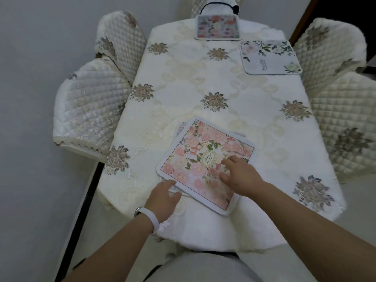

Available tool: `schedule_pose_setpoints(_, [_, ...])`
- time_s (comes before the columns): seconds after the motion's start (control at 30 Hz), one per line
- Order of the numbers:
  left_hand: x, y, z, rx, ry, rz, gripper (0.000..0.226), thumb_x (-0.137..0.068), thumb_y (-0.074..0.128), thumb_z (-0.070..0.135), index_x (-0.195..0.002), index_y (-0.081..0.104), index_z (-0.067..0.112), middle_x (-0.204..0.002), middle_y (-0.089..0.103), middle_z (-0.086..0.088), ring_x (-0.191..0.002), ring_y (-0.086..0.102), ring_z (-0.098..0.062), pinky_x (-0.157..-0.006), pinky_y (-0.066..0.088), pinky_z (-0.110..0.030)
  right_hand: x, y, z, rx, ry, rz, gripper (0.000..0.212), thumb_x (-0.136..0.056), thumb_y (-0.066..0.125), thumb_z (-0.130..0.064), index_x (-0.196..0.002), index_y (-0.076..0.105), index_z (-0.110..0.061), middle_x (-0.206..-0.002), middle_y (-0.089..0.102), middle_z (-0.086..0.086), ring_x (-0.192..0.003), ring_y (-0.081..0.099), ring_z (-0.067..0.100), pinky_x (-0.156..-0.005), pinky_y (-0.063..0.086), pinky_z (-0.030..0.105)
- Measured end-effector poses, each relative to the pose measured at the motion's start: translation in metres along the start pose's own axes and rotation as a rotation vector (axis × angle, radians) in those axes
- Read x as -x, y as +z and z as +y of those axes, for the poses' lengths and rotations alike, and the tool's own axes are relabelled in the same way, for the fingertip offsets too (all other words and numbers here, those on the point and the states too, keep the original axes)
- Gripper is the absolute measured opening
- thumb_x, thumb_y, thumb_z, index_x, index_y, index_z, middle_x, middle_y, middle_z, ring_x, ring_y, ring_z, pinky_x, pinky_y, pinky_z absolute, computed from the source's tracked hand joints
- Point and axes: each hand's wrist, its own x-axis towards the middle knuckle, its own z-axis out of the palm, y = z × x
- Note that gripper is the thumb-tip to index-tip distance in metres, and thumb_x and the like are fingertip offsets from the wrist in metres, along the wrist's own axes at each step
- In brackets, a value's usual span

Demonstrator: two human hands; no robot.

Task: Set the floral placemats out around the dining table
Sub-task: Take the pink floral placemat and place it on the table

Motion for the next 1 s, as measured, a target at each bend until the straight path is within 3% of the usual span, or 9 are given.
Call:
schedule_pose_setpoints(0.2, [-0.025,0.015,0.012,0.319,-0.224,0.086,0.038,-0.093,0.056,0.025,-0.129,0.05,0.015,-0.102,0.058,0.008,-0.086,0.055,-0.004,-0.076,0.04,-0.026,-0.053,-0.007,0.027,-0.014,0.034,-0.068,0.052,-0.095,0.047,-0.041,-0.141,0.047,-0.016,-0.141,0.048,0.008,-0.123,0.048,0.03,-0.096,0.045,0.042])
schedule_pose_setpoints(0.33, [-0.032,0.018,0.014,0.52,-0.396,0.17,0.034,-0.09,0.06,0.026,-0.12,0.047,0.02,-0.11,0.058,-0.003,-0.089,0.059,-0.021,-0.082,0.047,-0.038,-0.079,-0.01,0.041,-0.079,0.087,-0.062,0.047,-0.091,0.047,-0.039,-0.132,0.052,-0.017,-0.133,0.051,0.009,-0.12,0.05,0.031,-0.094,0.046,0.044])
schedule_pose_setpoints(0.4, [-0.035,0.021,0.014,0.615,-0.46,0.183,0.041,-0.083,0.063,0.028,-0.119,0.047,0.015,-0.107,0.06,-0.008,-0.083,0.058,-0.023,-0.079,0.048,-0.039,-0.093,-0.012,0.044,-0.106,0.105,-0.06,0.045,-0.09,0.046,-0.039,-0.128,0.052,-0.017,-0.133,0.05,0.008,-0.119,0.05,0.031,-0.092,0.046,0.045])
schedule_pose_setpoints(0.5, [-0.042,0.028,0.013,0.671,-0.512,0.156,0.055,-0.073,0.061,0.026,-0.115,0.049,-0.007,-0.072,0.057,-0.002,-0.062,0.049,-0.016,-0.06,0.042,-0.03,-0.11,-0.014,0.046,-0.102,0.145,-0.081,0.052,-0.092,0.046,-0.038,-0.139,0.045,-0.017,-0.143,0.043,0.009,-0.127,0.045,0.032,-0.096,0.043,0.046])
schedule_pose_setpoints(0.57, [-0.045,0.032,0.016,0.726,-0.542,0.15,0.028,-0.077,0.059,0.018,-0.097,0.052,0.001,-0.059,0.049,0.002,-0.053,0.044,-0.013,-0.052,0.037,-0.027,-0.119,-0.016,0.048,-0.1,0.169,-0.095,0.056,-0.091,0.048,-0.036,-0.143,0.041,-0.017,-0.146,0.04,0.009,-0.13,0.042,0.032,-0.099,0.041,0.046])
schedule_pose_setpoints(0.7, [-0.051,0.034,0.022,0.839,-0.567,0.183,0.005,-0.086,0.057,0.009,-0.089,0.053,0.007,-0.074,0.054,-0.01,-0.059,0.051,-0.017,-0.05,0.041,-0.027,-0.135,-0.019,0.053,-0.098,0.185,-0.071,0.055,-0.089,0.053,-0.036,-0.139,0.044,-0.017,-0.139,0.044,0.01,-0.125,0.044,0.032,-0.095,0.042,0.044])
schedule_pose_setpoints(0.8, [-0.057,0.038,0.026,0.906,-0.614,0.164,0.011,-0.085,0.058,0.009,-0.095,0.056,0.005,-0.08,0.058,-0.013,-0.064,0.055,-0.021,-0.052,0.046,-0.027,-0.143,-0.022,0.059,-0.105,0.199,-0.035,0.055,-0.088,0.057,-0.035,-0.138,0.045,-0.016,-0.137,0.043,0.011,-0.124,0.043,0.032,-0.095,0.041,0.043])
schedule_pose_setpoints(1.0, [-0.064,0.04,0.034,0.975,-0.662,0.292,0.016,-0.086,0.059,0.001,-0.1,0.052,0.004,-0.081,0.058,-0.015,-0.058,0.055,-0.022,-0.049,0.052,-0.026,-0.154,-0.023,0.069,-0.055,0.249,-0.033,0.056,-0.081,0.06,-0.032,-0.132,0.047,-0.014,-0.129,0.046,0.013,-0.119,0.045,0.034,-0.094,0.04,0.045])
